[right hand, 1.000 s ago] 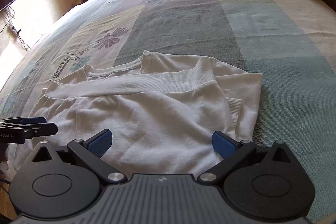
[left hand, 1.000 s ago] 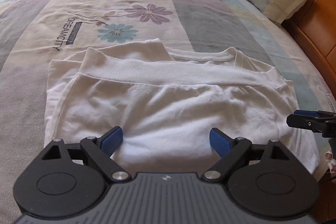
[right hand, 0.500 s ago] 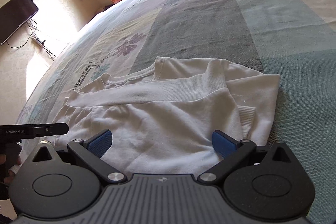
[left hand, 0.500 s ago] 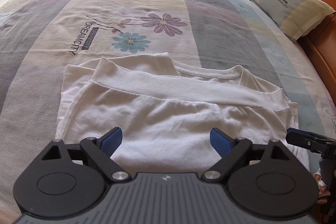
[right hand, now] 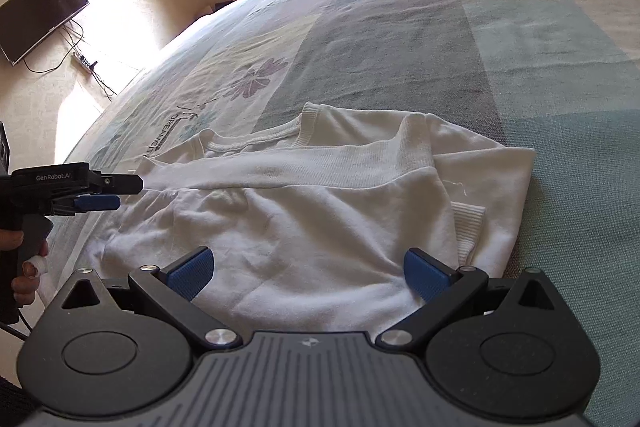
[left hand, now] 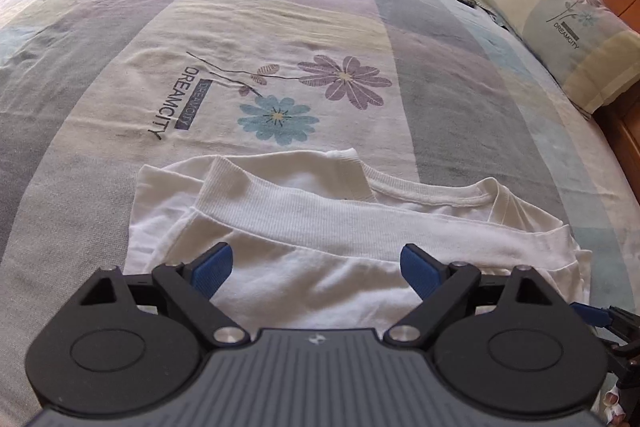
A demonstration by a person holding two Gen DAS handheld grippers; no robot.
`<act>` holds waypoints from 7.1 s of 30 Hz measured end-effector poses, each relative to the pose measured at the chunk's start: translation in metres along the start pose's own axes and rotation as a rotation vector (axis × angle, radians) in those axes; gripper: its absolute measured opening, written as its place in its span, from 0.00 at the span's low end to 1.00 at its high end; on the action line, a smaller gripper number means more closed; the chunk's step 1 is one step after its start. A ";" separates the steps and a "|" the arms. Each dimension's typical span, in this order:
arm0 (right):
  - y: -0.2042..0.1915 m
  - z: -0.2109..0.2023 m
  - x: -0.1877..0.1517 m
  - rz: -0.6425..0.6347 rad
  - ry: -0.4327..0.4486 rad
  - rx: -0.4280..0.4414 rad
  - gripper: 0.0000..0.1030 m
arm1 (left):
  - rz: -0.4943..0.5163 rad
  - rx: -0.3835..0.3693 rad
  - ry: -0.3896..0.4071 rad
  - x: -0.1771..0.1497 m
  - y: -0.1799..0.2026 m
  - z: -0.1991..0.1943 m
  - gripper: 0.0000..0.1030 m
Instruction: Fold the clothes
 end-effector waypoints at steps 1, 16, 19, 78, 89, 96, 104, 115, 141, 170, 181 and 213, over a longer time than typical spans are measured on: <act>-0.001 0.000 0.000 -0.001 -0.001 -0.006 1.00 | -0.017 0.008 -0.007 0.003 -0.006 0.007 0.88; -0.041 0.024 -0.016 -0.243 -0.025 -0.259 1.00 | 0.005 -0.286 0.013 0.047 0.011 0.036 0.88; -0.045 0.028 -0.020 -0.260 -0.012 -0.300 1.00 | 0.056 -0.326 -0.026 0.052 0.024 0.063 0.88; -0.075 0.012 0.021 -0.086 0.083 -0.228 1.00 | 0.090 -0.208 -0.029 -0.017 -0.066 -0.051 0.93; -0.152 0.107 0.025 -0.162 -0.081 0.055 1.00 | 0.120 -0.232 -0.038 -0.017 -0.085 -0.057 0.93; -0.156 0.106 0.047 -0.158 -0.012 -0.066 1.00 | 0.155 -0.273 -0.045 -0.008 -0.096 -0.052 0.93; -0.140 0.063 0.027 -0.106 0.013 -0.291 1.00 | 0.263 -0.350 -0.060 0.005 -0.078 -0.044 0.93; -0.092 0.064 -0.002 0.053 -0.073 -0.470 1.00 | 0.368 -0.435 -0.070 0.006 -0.035 -0.044 0.93; -0.086 0.059 -0.010 -0.121 -0.075 -0.361 1.00 | 0.021 -0.408 -0.147 -0.016 -0.087 -0.027 0.94; -0.154 0.056 0.020 -0.046 -0.097 -0.236 1.00 | -0.326 -0.765 -0.257 -0.008 -0.170 0.025 0.94; -0.162 0.056 0.013 0.018 -0.065 -0.275 1.00 | -0.311 -0.860 -0.279 0.015 -0.152 0.049 0.97; -0.128 0.045 -0.006 0.092 -0.038 -0.212 1.00 | -0.172 -0.872 -0.384 0.003 -0.120 0.046 0.90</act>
Point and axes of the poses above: each gripper's, at about its wrist camera, not at the fingertips, and z roughly the way its jaws point, y to its right, x to its top, the point moved 2 cm from there along z, roughly the way its jaws point, and after that the axes turned 1 degree about x, right-handed, at the moved point
